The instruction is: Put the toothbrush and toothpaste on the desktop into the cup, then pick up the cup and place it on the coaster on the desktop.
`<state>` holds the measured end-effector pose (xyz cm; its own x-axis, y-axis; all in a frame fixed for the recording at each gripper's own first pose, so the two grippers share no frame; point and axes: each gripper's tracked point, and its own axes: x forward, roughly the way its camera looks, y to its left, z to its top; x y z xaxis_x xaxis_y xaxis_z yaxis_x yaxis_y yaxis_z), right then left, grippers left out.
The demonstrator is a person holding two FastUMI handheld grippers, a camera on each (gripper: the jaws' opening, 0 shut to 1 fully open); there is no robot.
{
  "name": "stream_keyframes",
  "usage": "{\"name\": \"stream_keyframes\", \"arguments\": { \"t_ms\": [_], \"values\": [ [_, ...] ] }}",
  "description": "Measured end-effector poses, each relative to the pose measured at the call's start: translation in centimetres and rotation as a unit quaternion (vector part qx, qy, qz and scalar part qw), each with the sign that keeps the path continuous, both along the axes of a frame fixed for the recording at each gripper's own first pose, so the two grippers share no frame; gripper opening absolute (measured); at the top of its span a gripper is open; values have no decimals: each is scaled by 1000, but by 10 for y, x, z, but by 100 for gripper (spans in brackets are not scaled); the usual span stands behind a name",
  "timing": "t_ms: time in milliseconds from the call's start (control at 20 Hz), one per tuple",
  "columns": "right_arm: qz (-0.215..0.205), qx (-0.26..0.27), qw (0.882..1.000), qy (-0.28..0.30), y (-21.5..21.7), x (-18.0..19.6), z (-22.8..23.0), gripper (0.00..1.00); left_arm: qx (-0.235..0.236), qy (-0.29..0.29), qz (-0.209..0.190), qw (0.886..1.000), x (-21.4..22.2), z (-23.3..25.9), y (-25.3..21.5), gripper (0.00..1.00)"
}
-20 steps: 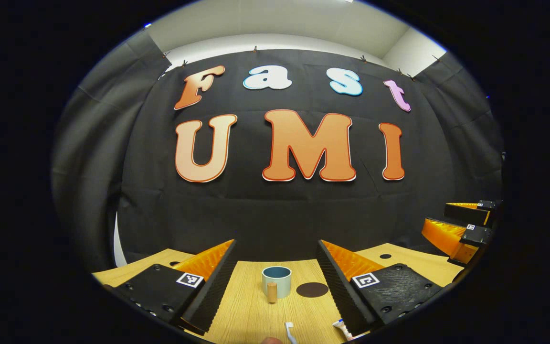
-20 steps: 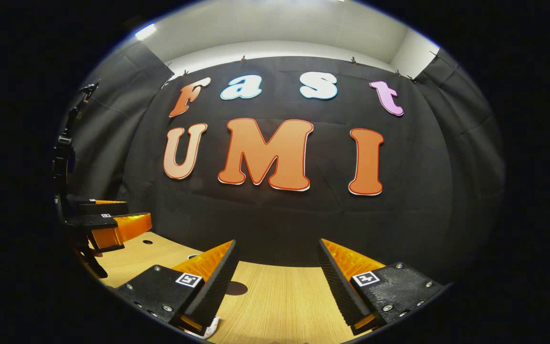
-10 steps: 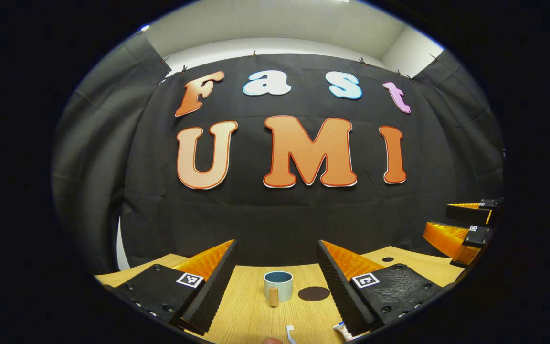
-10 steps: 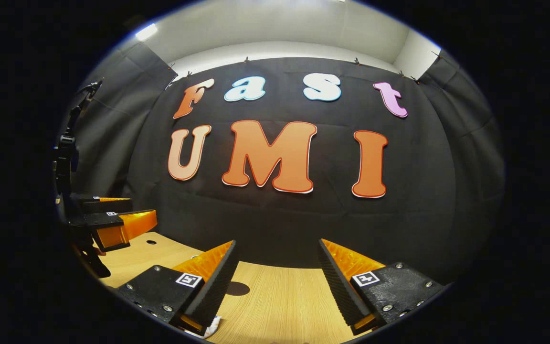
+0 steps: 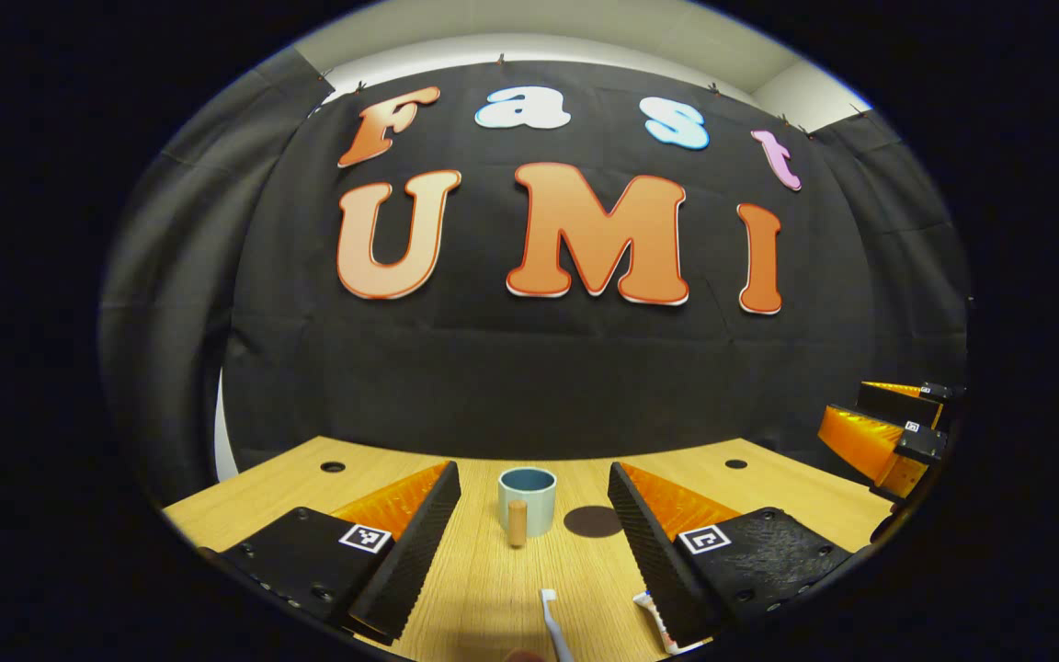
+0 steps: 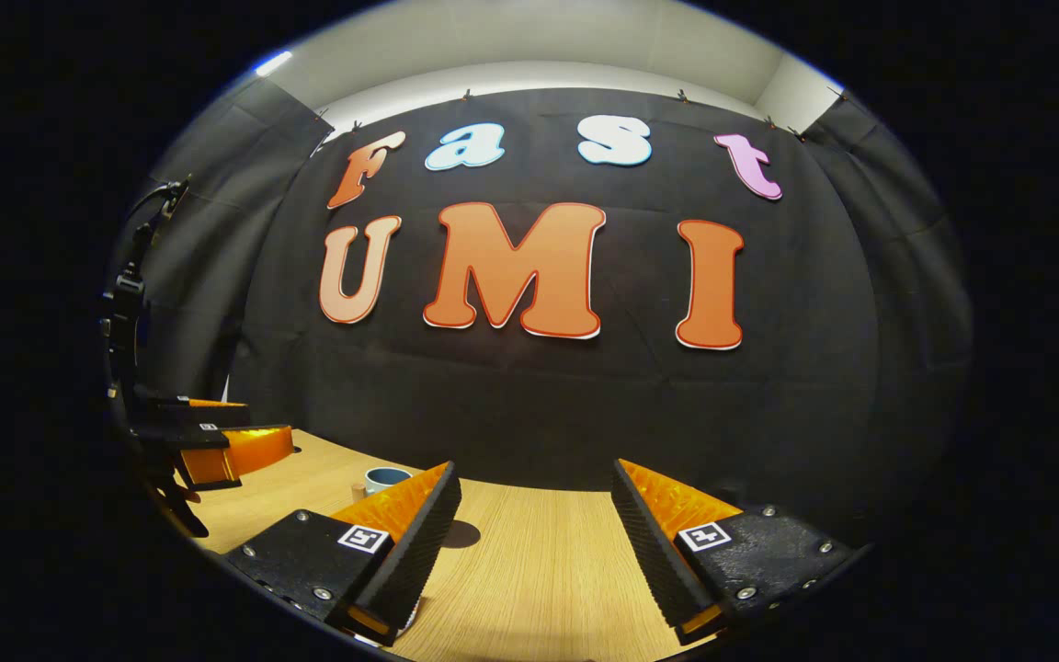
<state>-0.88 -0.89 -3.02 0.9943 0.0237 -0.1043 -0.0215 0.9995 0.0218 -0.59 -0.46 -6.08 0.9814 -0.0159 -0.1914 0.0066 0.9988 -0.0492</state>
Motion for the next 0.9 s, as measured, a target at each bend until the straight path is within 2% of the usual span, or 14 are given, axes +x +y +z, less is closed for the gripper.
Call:
{"name": "stream_keyframes", "arguments": {
  "t_ms": [550, 900],
  "values": [
    [32, -5, 993, 115, 27, -9, -79, 99, 19, 120, -8, 993, -16, -94, -1, 98],
    [76, -2, 981, 181, 63, -24, -122, 99, 24, 203, -23, 979, -28, -156, -10, 98]
  ]
}}
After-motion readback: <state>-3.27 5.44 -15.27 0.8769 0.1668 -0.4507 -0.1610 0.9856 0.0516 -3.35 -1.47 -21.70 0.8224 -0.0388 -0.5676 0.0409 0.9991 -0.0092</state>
